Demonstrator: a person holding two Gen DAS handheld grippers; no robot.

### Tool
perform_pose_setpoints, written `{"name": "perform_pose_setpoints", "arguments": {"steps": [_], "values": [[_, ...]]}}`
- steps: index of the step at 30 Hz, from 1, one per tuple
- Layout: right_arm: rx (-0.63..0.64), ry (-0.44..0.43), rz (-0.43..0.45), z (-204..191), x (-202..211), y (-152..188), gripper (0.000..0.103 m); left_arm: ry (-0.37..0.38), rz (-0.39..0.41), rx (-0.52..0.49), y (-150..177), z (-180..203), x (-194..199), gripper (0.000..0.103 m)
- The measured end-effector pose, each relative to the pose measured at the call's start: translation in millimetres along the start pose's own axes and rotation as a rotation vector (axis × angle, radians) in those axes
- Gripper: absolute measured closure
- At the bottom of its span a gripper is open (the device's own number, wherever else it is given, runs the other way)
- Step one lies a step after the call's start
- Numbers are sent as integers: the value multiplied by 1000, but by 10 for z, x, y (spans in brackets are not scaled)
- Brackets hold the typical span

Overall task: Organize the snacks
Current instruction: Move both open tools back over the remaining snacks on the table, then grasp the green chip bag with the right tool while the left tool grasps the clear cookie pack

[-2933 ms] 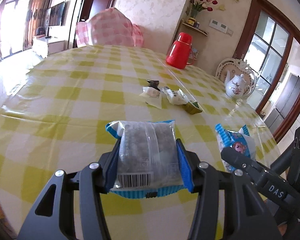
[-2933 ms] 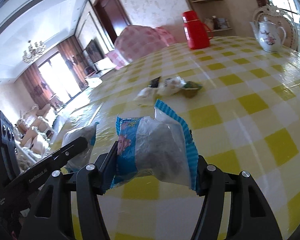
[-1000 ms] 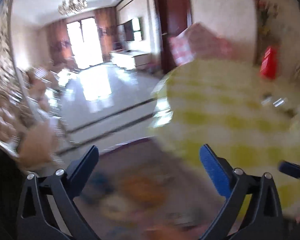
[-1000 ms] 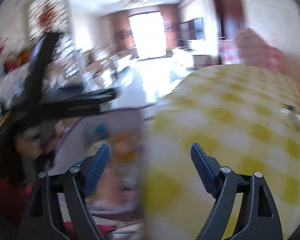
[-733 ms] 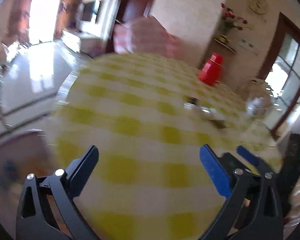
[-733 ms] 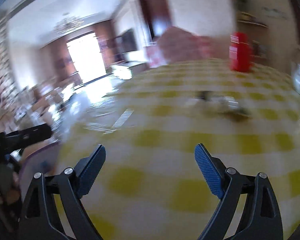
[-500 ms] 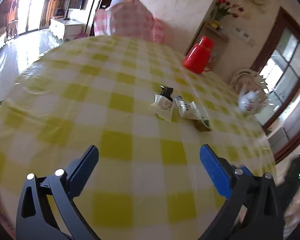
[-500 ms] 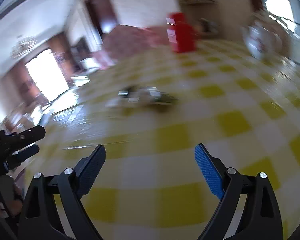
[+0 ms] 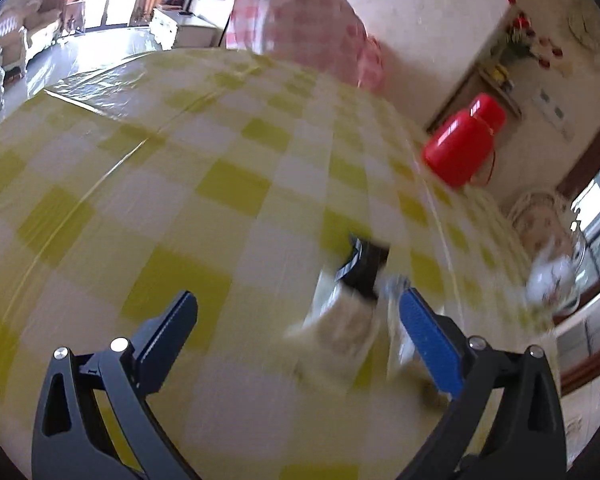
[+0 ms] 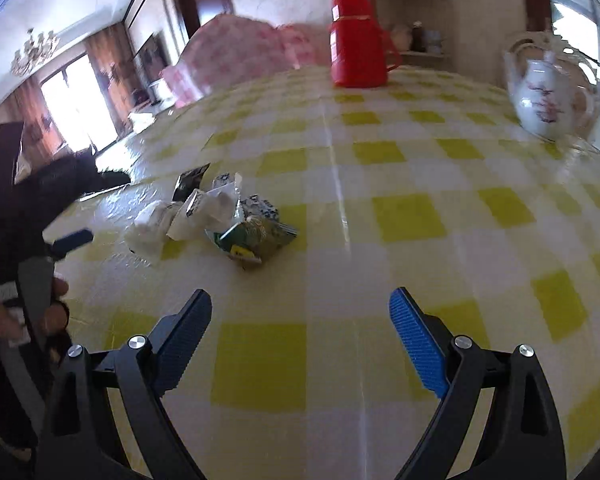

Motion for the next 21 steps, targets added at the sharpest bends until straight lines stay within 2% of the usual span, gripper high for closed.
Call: {"name": "perform_pose_setpoints", "arguments": {"steps": [3, 6, 8, 11, 13, 14, 15, 16, 21], "values": [[111, -14, -19, -166, -147, -93, 15, 31, -15, -5, -46, -73, -58, 2], [189, -7, -25, -299, -294, -209, 15, 35, -8, 56, -54, -181, -10, 2], [232, -21, -38, -392, -421, -296, 15, 51, -37, 74, -55, -203, -43, 2], [317, -31, -49, -532, -542, -357, 17, 56, -84, 48, -30, -177, -84, 2], [368, -42, -42, -590, -563, -354, 22, 66, -115, 34, -11, -143, -103, 2], [379, -57, -31, -601, -549, -352, 31, 70, -128, 25, -3, -122, -117, 2], [383, -79, -27, -602, -539, -352, 44, 71, -139, 10, 12, -96, -131, 2], [375, -100, -30, -587, -527, -344, 49, 67, -147, -14, 21, -64, -150, 2], [362, -71, -20, -499, -386, -211, 54, 60, -214, -101, 125, 25, -236, 2]]}}
Point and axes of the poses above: each gripper's, at about its wrist camera, not at the fingertips, and x roughly against the way its jaws point, z to its right, y to its underside, the point moved 5 cm from there along -x, roughly the way its jaws point, and after that the axes turned 15 degrees about y, right-handed, at the moved point
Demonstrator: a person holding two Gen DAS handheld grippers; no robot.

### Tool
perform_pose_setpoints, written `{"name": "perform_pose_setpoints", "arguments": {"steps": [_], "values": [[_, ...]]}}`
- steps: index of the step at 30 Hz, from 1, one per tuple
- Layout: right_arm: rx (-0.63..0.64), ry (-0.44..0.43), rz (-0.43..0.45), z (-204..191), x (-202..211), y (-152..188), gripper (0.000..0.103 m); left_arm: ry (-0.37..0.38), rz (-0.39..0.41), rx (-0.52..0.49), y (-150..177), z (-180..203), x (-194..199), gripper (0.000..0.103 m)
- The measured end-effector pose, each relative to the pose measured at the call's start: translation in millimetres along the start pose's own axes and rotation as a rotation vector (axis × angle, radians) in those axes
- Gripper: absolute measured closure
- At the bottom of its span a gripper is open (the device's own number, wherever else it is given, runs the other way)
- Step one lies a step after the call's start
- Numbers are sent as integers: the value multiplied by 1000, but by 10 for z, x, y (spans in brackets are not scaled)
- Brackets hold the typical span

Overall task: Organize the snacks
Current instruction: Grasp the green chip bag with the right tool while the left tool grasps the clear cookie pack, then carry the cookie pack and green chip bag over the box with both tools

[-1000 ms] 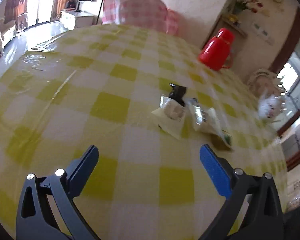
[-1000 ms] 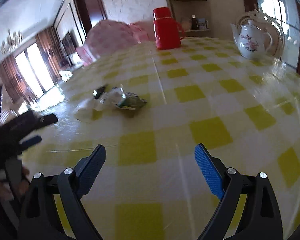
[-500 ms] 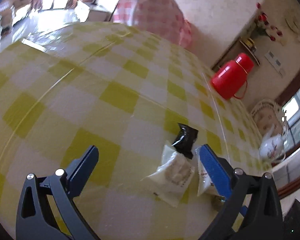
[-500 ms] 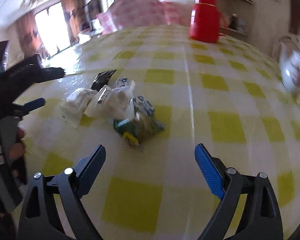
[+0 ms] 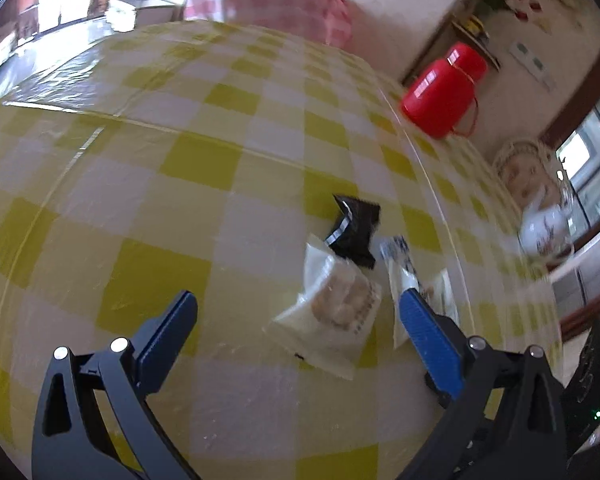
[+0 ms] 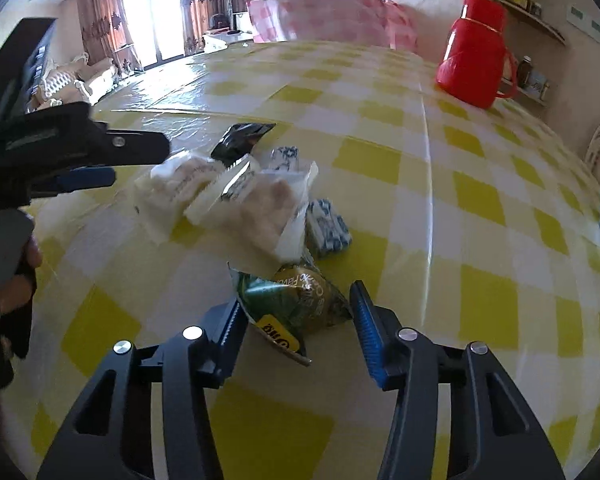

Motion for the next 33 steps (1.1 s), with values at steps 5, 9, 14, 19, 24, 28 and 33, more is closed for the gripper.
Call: {"name": "perform_pose_setpoints", "arguments": {"steps": [5, 9, 14, 19, 24, 28, 33], "values": [[-123, 48, 7, 154, 157, 135, 54, -34, -61, -113, 109, 145, -114, 2], [-271, 75, -35, 295, 268, 292, 54, -96, -92, -256, 198, 306, -256, 2], [-354, 59, -14, 335, 512, 435, 54, -136, -133, -334, 250, 328, -375, 2], [-404, 50, -6, 358, 672, 574, 54, -137, -157, -384, 184, 289, -418, 2], [-434, 55, -28, 408, 651, 634, 54, -110, -183, -505, 104, 295, -444, 29], [-438, 65, -17, 412, 688, 631, 54, -82, -172, -532, 117, 319, -390, 55], [-434, 86, 8, 403, 724, 620, 54, -66, -172, -535, 182, 395, -355, 57]]}}
Point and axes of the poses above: each gripper's, at about its wrist camera, not at the fingertips, and x roughly against the way its jaws point, z to its right, y to its underside, the point moved 5 cm from there along -x, roughly the way its jaws point, and after that the axes turned 15 degrees about y, right-handed, at the moved point
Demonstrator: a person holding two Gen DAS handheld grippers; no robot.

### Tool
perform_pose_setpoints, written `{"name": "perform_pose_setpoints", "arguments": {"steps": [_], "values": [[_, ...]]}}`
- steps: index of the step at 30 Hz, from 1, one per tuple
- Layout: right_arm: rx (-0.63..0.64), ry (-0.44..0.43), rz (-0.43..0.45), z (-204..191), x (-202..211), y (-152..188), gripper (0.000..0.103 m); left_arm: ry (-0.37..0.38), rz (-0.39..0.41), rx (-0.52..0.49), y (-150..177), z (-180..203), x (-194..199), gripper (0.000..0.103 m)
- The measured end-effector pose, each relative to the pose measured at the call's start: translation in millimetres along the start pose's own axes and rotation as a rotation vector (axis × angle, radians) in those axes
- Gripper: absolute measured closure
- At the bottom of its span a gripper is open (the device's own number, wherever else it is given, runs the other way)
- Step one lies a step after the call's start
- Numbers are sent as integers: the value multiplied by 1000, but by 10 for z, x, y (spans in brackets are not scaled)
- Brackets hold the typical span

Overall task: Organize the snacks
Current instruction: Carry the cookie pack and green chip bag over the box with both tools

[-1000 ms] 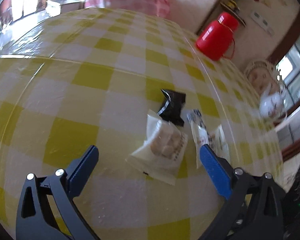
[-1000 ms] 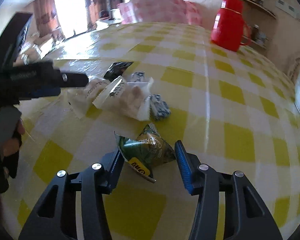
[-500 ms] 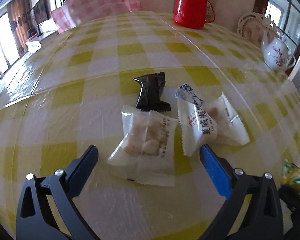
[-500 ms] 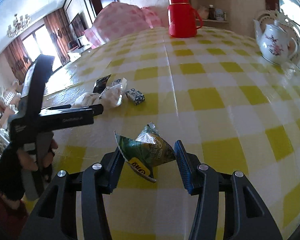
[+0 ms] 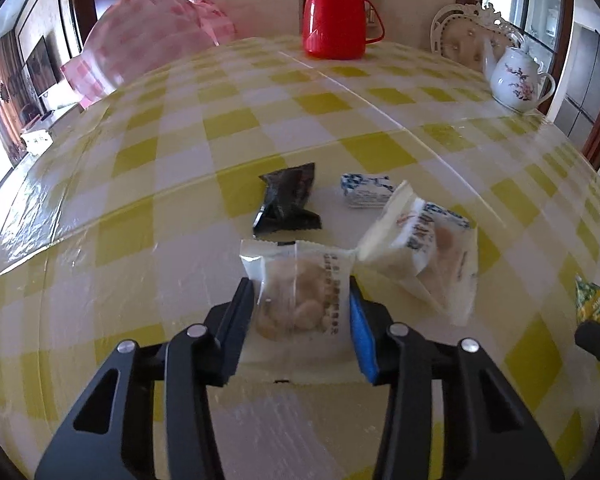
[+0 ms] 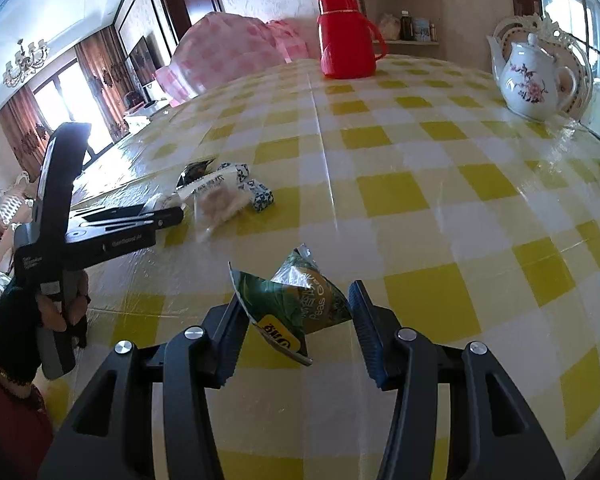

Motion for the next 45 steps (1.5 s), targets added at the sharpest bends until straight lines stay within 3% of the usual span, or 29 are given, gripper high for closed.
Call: {"name": "perform_pose_setpoints", "arguments": {"steps": [13, 29, 45], "values": [[-72, -19, 65, -28, 156, -11, 54, 0, 116, 10, 27, 250, 408, 57], [-155, -6, 104, -99, 476, 303, 54, 49, 234, 41, 571, 591, 920, 57], [-152, -82, 138, -486, 888, 605, 54, 82, 309, 85, 1080, 670, 1341, 57]]}}
Point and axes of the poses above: each gripper's, at about its wrist camera, not at the fingertips, and x roughly against the way its jaws point, z to its right, y to its underside, the point moved 5 cm from there along -x, roughly the way its jaws point, and after that the axes turned 15 degrees about y, right-handed, at the moved point
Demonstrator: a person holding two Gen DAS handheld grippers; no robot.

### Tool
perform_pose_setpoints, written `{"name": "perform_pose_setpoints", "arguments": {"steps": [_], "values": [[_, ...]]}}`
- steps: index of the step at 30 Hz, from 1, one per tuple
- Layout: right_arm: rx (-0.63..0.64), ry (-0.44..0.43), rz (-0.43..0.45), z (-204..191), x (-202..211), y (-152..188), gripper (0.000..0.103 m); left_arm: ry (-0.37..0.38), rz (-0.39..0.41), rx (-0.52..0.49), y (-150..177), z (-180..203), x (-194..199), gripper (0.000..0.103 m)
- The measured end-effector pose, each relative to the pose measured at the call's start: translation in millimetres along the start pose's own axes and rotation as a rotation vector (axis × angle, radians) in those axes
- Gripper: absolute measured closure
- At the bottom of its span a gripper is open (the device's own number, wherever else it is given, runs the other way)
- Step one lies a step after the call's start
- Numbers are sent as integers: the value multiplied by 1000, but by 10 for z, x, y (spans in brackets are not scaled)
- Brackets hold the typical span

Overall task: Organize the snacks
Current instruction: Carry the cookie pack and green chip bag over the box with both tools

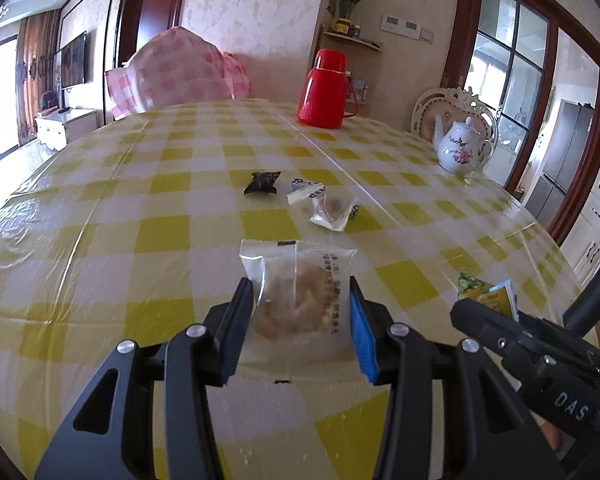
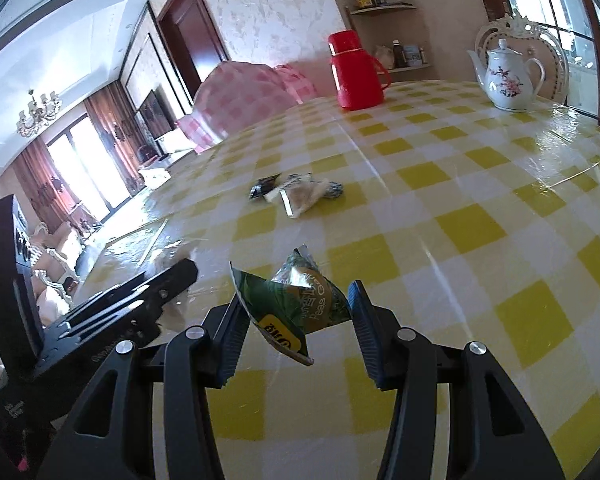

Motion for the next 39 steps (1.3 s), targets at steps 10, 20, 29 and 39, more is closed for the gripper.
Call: {"name": "perform_pose_setpoints", "arguments": {"steps": [10, 20, 29, 39], "values": [[-8, -92, 16, -206, 334, 164, 54, -38, 32, -10, 249, 76, 481, 57], [52, -188, 32, -465, 591, 307, 54, -103, 46, -4, 432, -58, 922, 57], [139, -254, 20, -786, 802, 545, 54, -147, 85, 38, 621, -324, 1529, 57], [266, -327, -8, -1395, 1008, 902, 54, -234, 139, 70, 749, -700, 2233, 57]]}}
Point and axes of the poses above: each gripper's, at about its wrist camera, not at the fingertips, and x roughly against the way its jaws point, z to its right, y to its underside, the point moved 5 cm from there along -x, roughly the way its jaws point, and after that the axes turned 15 degrees about y, right-handed, at the moved point
